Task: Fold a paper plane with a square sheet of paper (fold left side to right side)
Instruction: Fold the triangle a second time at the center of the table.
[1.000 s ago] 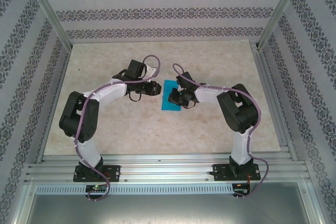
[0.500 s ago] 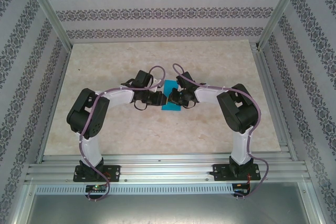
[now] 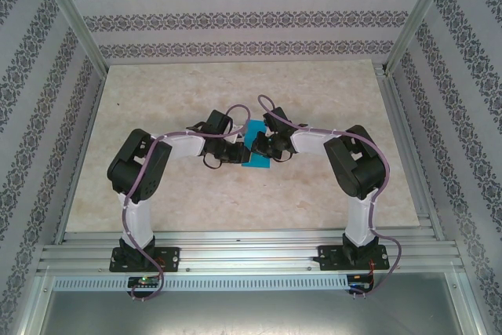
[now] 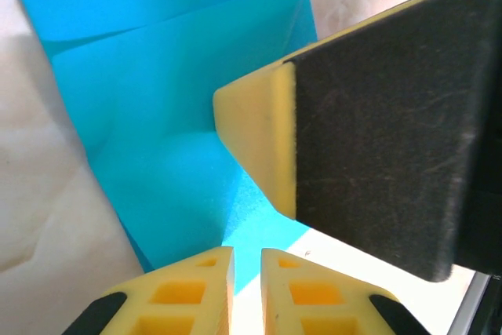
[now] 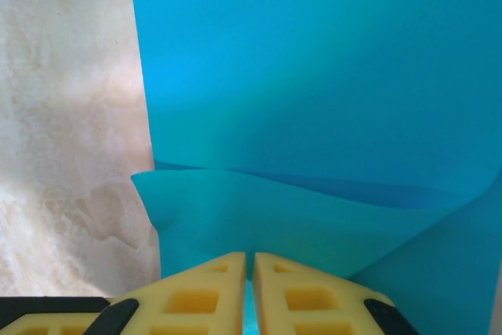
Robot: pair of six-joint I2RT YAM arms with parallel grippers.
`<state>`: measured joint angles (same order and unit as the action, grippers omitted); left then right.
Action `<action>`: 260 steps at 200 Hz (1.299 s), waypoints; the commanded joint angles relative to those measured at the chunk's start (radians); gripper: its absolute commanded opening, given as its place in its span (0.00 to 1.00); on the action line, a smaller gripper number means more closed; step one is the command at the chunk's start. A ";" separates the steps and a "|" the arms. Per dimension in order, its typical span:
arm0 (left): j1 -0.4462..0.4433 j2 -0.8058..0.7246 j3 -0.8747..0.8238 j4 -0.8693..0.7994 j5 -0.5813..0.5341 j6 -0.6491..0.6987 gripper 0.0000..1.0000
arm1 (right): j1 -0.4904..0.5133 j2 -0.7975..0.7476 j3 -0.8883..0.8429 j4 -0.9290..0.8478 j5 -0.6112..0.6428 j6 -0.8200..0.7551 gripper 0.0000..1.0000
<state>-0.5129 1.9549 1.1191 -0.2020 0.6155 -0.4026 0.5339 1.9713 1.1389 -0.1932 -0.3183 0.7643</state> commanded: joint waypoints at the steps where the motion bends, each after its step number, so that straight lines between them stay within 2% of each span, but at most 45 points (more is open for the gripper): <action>1: -0.010 0.017 0.011 0.002 -0.030 0.010 0.17 | -0.008 0.052 -0.011 -0.100 0.047 -0.013 0.13; 58: -0.013 0.046 -0.011 -0.023 -0.069 0.037 0.17 | -0.017 0.028 -0.019 -0.062 0.026 -0.024 0.13; 131: -0.049 0.072 -0.048 -0.012 -0.116 0.041 0.16 | -0.042 -0.112 -0.004 -0.062 -0.046 -0.053 0.13; 153: -0.053 0.075 -0.053 -0.009 -0.121 0.041 0.15 | -0.030 -0.099 -0.032 -0.005 -0.073 -0.015 0.10; 205: -0.062 0.073 -0.054 -0.018 -0.125 0.051 0.15 | 0.008 -0.013 0.000 0.040 -0.088 0.027 0.10; 260: -0.066 0.070 -0.056 -0.026 -0.143 0.055 0.14 | -0.007 0.039 0.007 -0.002 -0.017 -0.003 0.09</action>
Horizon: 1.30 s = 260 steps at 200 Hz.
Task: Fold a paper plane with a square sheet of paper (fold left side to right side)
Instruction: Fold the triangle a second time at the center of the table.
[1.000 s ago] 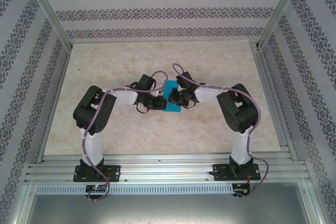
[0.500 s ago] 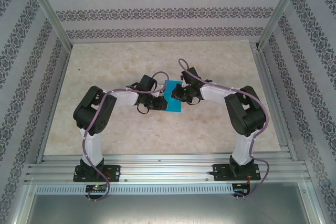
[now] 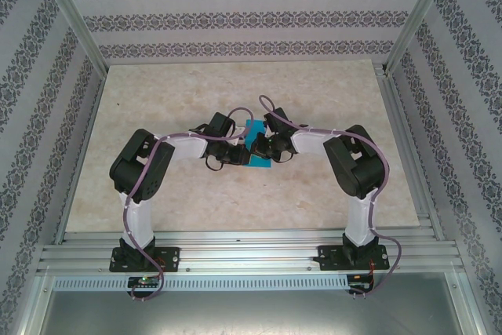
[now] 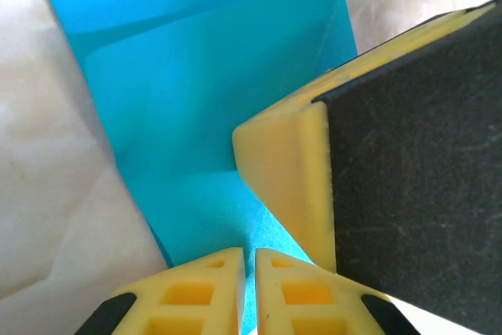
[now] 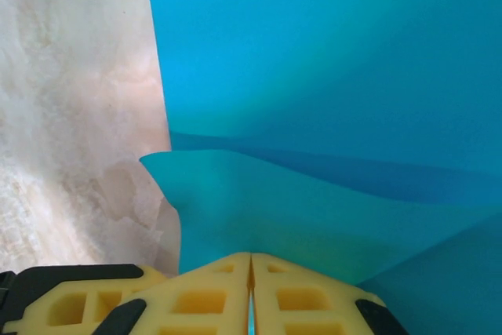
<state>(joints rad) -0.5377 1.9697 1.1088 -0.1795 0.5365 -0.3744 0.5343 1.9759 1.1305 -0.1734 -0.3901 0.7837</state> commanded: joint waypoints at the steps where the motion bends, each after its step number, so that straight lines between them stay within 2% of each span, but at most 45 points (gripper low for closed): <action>1: -0.041 0.055 -0.046 -0.049 -0.064 0.027 0.14 | -0.008 0.035 0.015 -0.024 0.057 -0.024 0.09; 47: -0.042 0.051 -0.072 -0.051 -0.072 0.033 0.14 | -0.076 0.013 0.026 -0.101 0.155 -0.117 0.09; 127: -0.042 0.037 -0.123 -0.010 -0.057 0.018 0.13 | -0.198 -0.006 0.074 -0.176 0.200 -0.224 0.10; 162: -0.044 0.035 -0.111 -0.007 -0.046 0.015 0.14 | -0.167 -0.117 0.077 -0.193 0.179 -0.223 0.11; 190: -0.048 0.030 -0.107 -0.006 -0.050 0.014 0.14 | -0.106 -0.155 0.036 -0.142 0.142 -0.162 0.11; 221: -0.053 0.030 -0.102 -0.007 -0.049 0.013 0.14 | -0.049 -0.101 0.016 -0.036 0.089 -0.069 0.11; 260: -0.059 0.028 -0.097 -0.015 -0.049 0.019 0.14 | -0.019 0.000 0.052 -0.029 0.086 -0.039 0.11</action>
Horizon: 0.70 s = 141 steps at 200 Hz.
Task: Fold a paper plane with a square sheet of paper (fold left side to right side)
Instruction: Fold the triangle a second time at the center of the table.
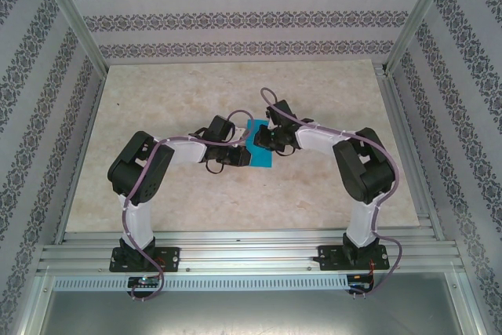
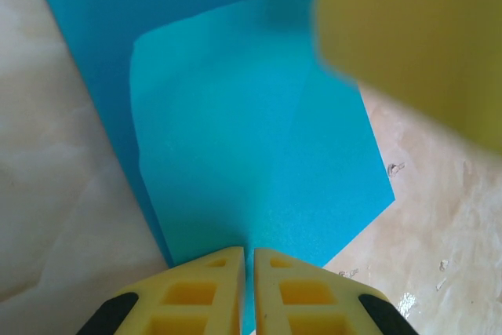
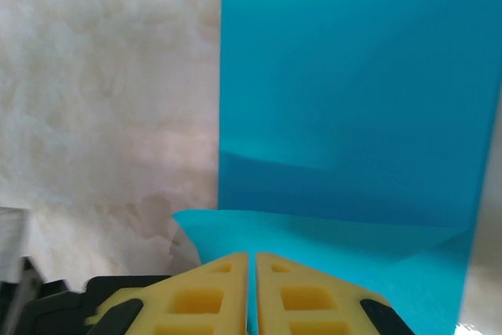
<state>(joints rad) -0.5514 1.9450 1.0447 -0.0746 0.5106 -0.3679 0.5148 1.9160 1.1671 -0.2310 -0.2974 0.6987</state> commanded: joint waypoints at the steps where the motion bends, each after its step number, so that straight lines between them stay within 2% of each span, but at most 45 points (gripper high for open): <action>1: -0.045 0.052 -0.033 -0.120 -0.024 0.012 0.14 | 0.001 0.062 0.015 0.029 -0.005 0.046 0.11; 60: -0.049 0.016 -0.070 -0.148 -0.028 0.025 0.15 | -0.017 0.128 0.042 -0.103 0.088 0.004 0.11; 141: -0.050 -0.079 -0.253 -0.113 -0.063 -0.014 0.15 | -0.033 0.133 0.036 -0.097 0.064 -0.005 0.11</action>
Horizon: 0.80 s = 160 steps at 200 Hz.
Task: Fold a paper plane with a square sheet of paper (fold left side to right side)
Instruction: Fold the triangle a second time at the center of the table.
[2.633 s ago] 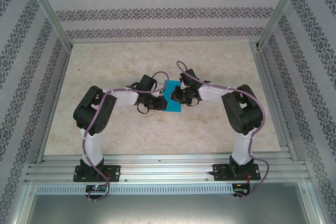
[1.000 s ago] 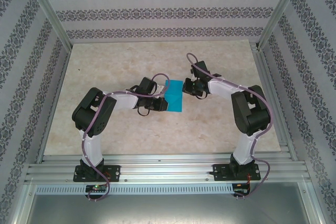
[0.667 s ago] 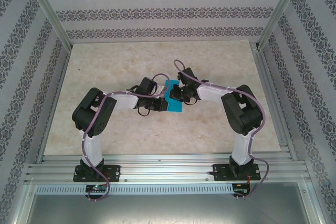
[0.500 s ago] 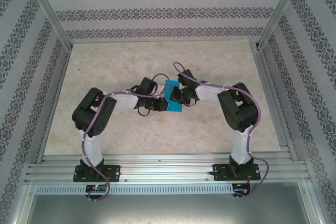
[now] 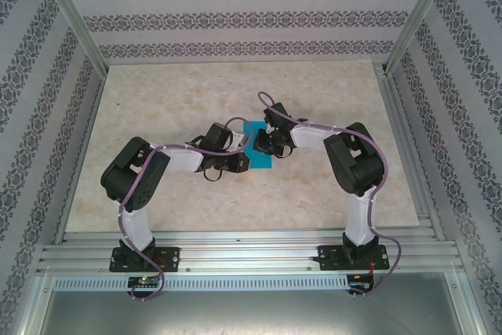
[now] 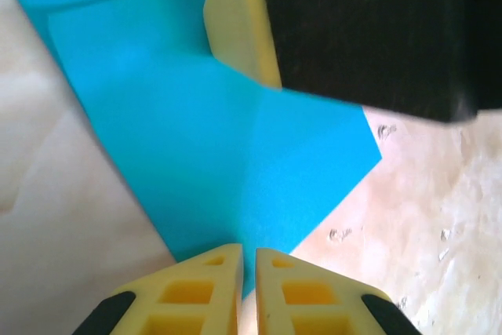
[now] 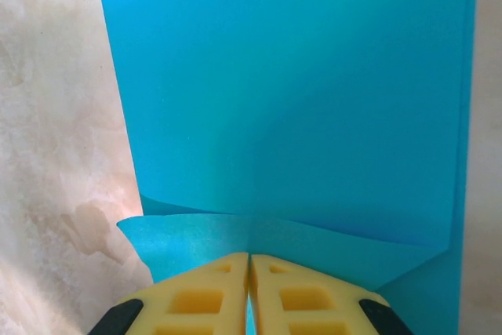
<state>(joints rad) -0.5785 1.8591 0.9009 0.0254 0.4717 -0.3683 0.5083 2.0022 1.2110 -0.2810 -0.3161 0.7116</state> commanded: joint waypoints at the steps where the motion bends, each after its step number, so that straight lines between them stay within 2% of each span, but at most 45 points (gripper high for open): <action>1: -0.023 0.005 -0.111 -0.213 -0.024 -0.014 0.15 | -0.026 0.046 -0.008 -0.047 0.083 -0.019 0.11; 48: -0.016 -0.058 -0.138 -0.223 -0.011 -0.022 0.14 | -0.024 0.028 -0.007 -0.027 0.055 -0.028 0.11; 88: -0.006 -0.137 -0.009 -0.221 0.053 -0.060 0.11 | -0.021 0.010 0.001 -0.018 0.043 -0.023 0.11; 119: -0.007 -0.076 0.108 -0.200 0.087 -0.078 0.10 | -0.019 0.012 -0.001 -0.016 0.041 -0.020 0.11; 160: -0.008 0.046 0.200 -0.215 0.058 -0.061 0.09 | -0.016 0.007 -0.004 -0.012 0.034 -0.020 0.11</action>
<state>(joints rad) -0.5785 1.8351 1.0714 -0.1555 0.5369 -0.4255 0.5014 2.0022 1.2110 -0.2752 -0.3161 0.7055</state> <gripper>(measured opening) 0.094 0.114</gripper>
